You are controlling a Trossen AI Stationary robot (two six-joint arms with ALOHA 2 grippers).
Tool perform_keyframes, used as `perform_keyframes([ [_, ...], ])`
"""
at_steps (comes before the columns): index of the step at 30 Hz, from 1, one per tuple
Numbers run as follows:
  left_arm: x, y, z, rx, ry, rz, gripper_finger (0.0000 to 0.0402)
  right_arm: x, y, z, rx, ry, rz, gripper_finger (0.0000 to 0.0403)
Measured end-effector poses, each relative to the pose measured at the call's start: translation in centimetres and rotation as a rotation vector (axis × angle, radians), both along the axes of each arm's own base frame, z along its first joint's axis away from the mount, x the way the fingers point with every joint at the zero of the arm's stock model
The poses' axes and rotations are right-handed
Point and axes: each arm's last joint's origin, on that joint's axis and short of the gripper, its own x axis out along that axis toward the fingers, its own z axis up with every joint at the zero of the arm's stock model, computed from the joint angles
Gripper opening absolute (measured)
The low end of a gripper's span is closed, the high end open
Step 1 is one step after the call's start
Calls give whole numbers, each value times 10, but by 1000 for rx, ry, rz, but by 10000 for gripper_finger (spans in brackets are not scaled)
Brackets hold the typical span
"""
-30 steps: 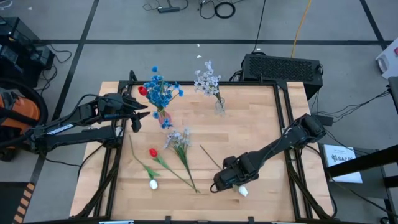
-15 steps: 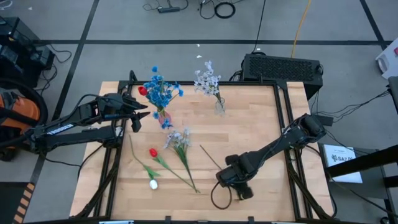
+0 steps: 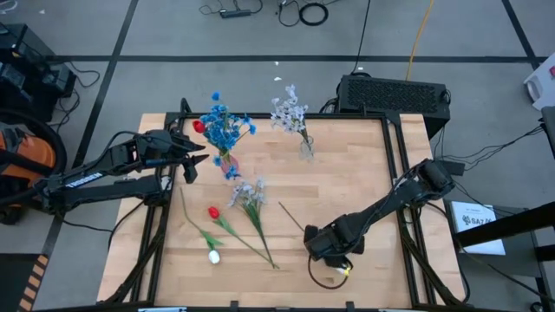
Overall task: Sort flowers into vase by color
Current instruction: Put the right white tulip into the transparent vase
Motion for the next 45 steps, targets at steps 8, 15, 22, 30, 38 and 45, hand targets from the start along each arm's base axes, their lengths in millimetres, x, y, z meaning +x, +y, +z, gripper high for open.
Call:
perform_keyframes([
  [8, 0, 0, 0, 0, 0, 1, 152, -2, -1, -15, -11, -51, 237, 139],
  [15, 0, -1, 0, -14, -6, -23, 152, 2, 8, -17, -32, -161, 339, 139],
  [22, 1, -3, 0, -55, -23, -91, 152, 0, 13, -26, -42, -125, 366, 139],
  [30, 1, -3, 0, -59, -24, -94, 152, 2, 17, -43, -73, -86, 425, 138],
  [38, 1, -3, 0, -118, -50, -56, 152, 2, 16, -46, -40, -59, 148, 40],
  [45, 1, -3, 0, -121, -50, -55, 152, 6, 10, -46, 33, -32, -291, 4],
])
